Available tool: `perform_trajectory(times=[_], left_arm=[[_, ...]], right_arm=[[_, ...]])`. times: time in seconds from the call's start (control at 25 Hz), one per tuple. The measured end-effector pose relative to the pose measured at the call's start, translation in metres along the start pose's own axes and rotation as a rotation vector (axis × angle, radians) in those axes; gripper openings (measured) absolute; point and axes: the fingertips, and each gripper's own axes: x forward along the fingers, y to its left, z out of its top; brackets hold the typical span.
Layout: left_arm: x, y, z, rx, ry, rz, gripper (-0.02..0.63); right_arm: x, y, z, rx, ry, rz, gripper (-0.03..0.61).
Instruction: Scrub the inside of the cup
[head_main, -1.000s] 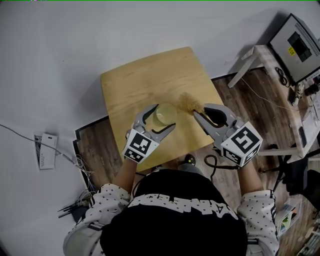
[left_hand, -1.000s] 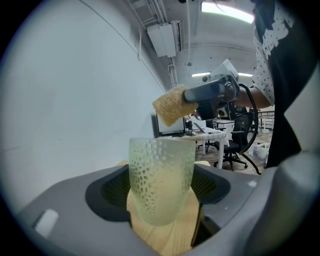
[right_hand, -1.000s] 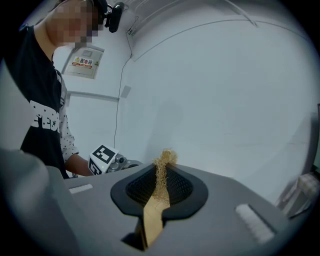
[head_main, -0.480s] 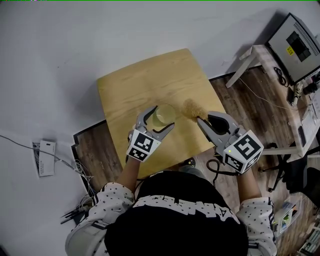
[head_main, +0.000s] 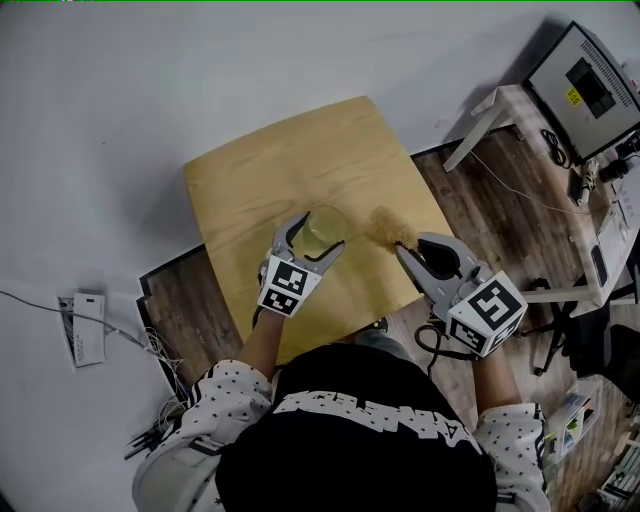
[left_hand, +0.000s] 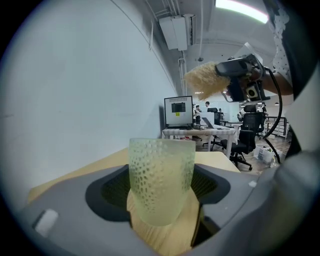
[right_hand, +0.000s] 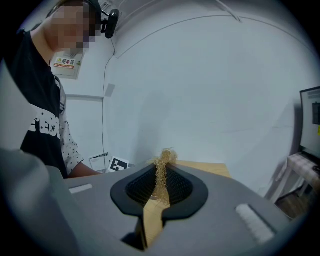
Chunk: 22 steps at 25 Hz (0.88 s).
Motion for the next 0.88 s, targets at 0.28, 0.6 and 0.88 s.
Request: perform_trajectory(times=[0.28,0.6,0.88], left_arm=[[0.011,0.005,-0.018,-0.028,0.023,0.008,0.365],[0.019,0.009,-0.027,-0.039,0.025,0.025,0.365],[0.024,0.010,-0.032,-0.038,0.029,0.022,0.365]], right_arm=[[0.000,-0.001,-0.005,0.002,0.021,-0.025,0.055],[-0.001,0.001,-0.009,-0.013,0.046,-0.041,0.057],[-0.001,0.000,-0.011,-0.004,0.052,-0.043,0.057]])
